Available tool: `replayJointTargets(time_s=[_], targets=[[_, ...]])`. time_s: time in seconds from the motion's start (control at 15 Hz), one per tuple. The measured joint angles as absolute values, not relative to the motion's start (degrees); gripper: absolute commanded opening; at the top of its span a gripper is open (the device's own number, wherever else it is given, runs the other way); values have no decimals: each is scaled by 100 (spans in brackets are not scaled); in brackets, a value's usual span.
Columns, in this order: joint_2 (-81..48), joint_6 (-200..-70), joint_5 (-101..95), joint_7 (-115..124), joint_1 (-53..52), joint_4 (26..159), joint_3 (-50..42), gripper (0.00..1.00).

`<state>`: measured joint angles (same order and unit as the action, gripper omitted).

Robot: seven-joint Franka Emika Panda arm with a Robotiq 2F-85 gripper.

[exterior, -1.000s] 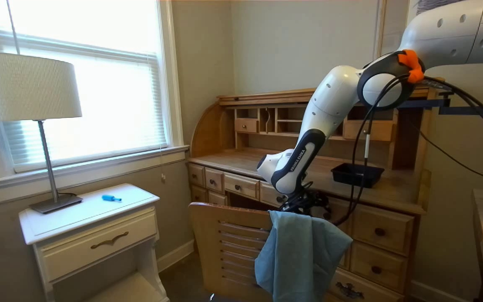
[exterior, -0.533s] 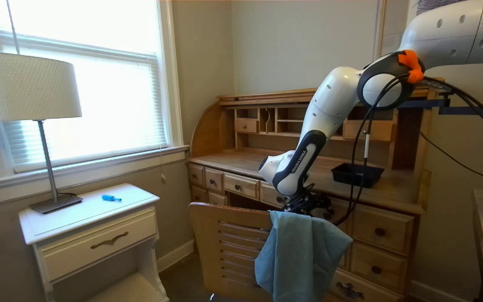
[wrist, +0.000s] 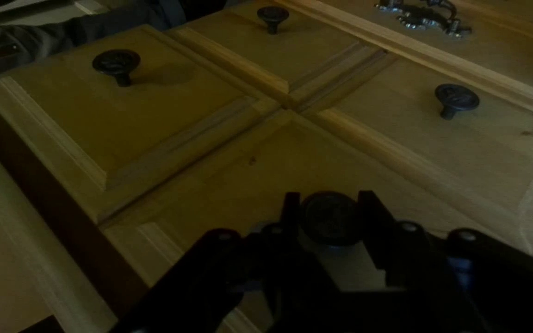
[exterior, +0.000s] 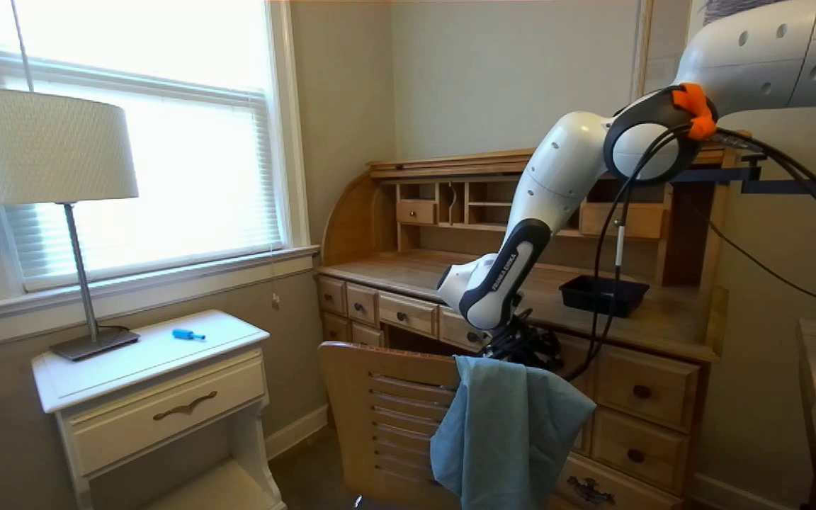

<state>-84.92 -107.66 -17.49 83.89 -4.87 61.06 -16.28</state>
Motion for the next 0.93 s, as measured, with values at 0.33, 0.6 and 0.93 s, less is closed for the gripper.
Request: replayJointTargets(time_s=[0.33, 0.6, 0.93], targets=[[-8497, -10759, -1801, 8265, -509, 6109, -1610, 10], [-8498, -10748, -1944, 7968, -548, 6133, -1561, 10], [-8466, -10543, -1978, 7733, -771, 6117, -1329, 10]])
